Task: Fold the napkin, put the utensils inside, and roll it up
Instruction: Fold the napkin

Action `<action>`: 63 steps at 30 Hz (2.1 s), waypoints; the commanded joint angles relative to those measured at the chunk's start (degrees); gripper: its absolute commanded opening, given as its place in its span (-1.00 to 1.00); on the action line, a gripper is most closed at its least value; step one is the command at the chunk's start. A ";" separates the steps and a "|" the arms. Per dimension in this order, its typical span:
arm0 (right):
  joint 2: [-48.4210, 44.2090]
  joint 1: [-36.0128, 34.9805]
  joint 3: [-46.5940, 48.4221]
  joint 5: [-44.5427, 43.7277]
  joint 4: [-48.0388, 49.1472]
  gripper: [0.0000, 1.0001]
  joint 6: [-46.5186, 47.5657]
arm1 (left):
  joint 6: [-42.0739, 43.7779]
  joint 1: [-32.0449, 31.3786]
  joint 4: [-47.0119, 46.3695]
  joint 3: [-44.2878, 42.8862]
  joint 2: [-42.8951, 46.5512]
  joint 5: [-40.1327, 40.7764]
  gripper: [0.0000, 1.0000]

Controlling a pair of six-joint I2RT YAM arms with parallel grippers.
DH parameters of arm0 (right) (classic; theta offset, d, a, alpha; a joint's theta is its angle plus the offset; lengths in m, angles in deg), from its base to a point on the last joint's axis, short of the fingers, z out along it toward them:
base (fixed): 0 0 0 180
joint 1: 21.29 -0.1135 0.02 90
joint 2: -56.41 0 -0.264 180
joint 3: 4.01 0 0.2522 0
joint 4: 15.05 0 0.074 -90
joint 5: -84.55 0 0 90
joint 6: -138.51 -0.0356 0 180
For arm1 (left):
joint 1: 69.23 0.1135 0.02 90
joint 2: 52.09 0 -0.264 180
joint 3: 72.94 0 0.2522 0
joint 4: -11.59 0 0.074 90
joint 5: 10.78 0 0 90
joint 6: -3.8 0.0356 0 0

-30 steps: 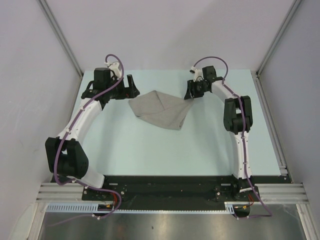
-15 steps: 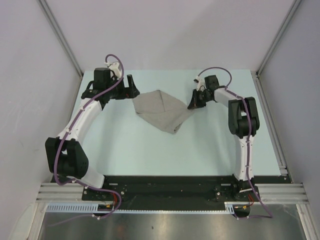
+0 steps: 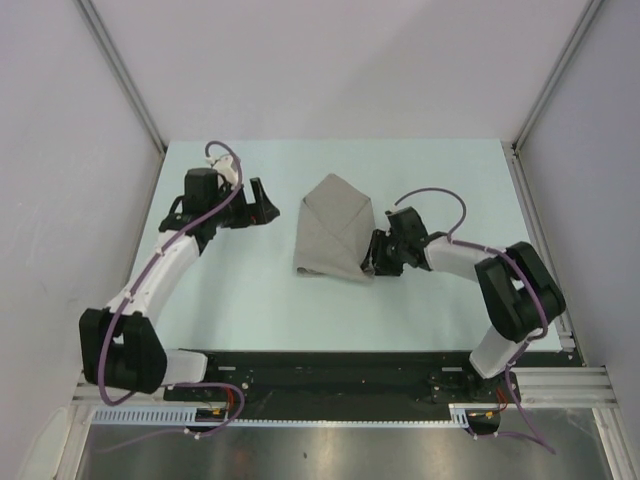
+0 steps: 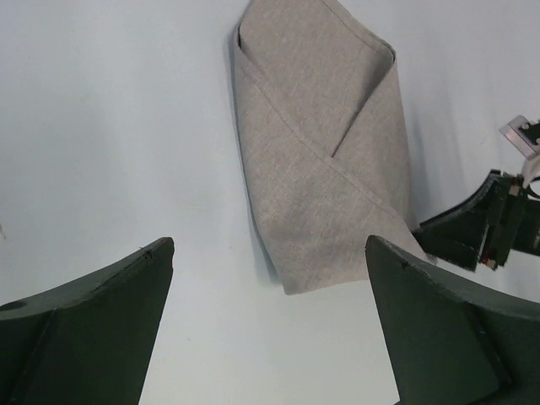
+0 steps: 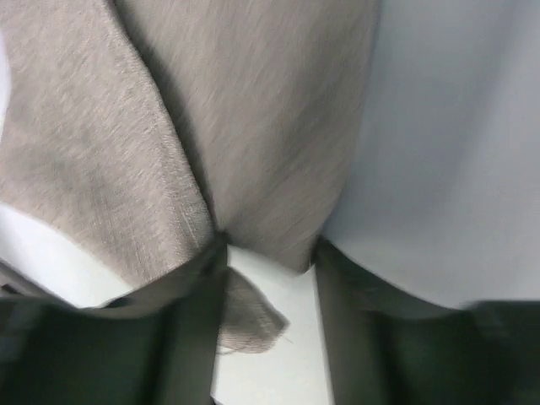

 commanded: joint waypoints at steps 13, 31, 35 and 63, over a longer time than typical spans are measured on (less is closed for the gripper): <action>-13.61 -1.81 -10.35 0.29 3.01 0.27 -10.60 | -9.97 -6.78 -15.90 17.90 1.63 -2.68 0.93; -6.04 -5.25 -12.11 2.31 7.94 -0.46 -15.34 | -9.27 -6.69 -14.41 18.34 1.36 -1.98 0.95; -6.65 -5.42 -9.66 2.05 6.19 -0.94 -14.12 | -9.36 -6.69 -14.32 18.17 1.98 -1.54 0.96; -1.91 2.05 21.38 2.84 -8.13 -1.00 8.21 | -10.32 -6.08 -15.98 15.62 -0.13 -1.00 0.97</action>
